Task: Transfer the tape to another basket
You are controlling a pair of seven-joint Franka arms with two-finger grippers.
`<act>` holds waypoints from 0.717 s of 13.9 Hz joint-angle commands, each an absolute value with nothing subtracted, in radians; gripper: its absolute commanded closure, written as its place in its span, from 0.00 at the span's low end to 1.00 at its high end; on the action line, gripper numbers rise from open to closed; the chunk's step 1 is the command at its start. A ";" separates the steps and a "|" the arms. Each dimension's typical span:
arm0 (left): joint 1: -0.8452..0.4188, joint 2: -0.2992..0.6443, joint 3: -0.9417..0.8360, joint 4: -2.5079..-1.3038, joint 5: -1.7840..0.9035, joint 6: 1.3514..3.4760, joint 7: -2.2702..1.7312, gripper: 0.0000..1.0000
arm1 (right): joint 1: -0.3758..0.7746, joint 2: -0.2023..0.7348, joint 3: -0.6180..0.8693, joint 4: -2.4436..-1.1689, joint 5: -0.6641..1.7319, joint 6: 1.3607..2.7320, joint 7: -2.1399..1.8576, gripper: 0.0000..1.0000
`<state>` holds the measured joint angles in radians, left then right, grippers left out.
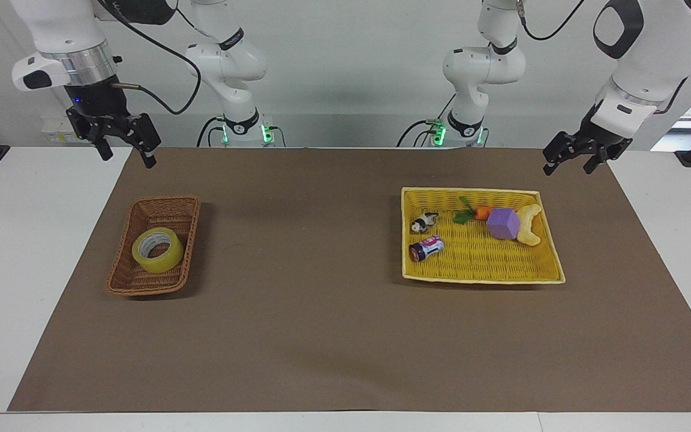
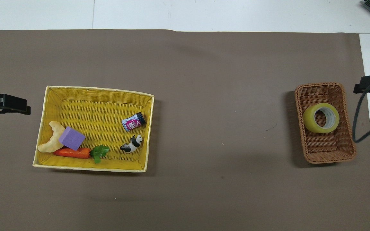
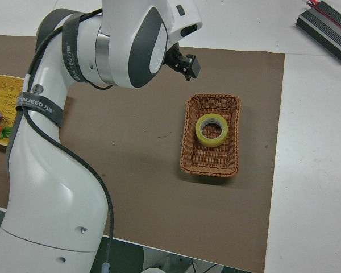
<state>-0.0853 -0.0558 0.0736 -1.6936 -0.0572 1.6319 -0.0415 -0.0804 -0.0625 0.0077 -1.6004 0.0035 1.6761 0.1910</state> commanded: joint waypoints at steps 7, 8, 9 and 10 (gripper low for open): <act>-0.084 -0.061 0.074 -1.689 -0.048 1.614 -0.046 0.00 | -0.092 -0.113 0.009 -1.624 -0.006 1.448 0.198 0.00; -0.086 -0.061 0.074 -1.689 -0.049 1.614 -0.046 0.00 | -0.087 -0.114 0.014 -1.626 -0.006 1.450 0.198 0.00; -0.086 -0.061 0.074 -1.689 -0.048 1.615 -0.046 0.00 | -0.086 -0.120 0.020 -1.637 -0.006 1.450 0.199 0.00; -0.084 -0.061 0.074 -1.689 -0.048 1.614 -0.046 0.00 | -0.081 -0.135 0.024 -1.653 -0.003 1.450 0.210 0.00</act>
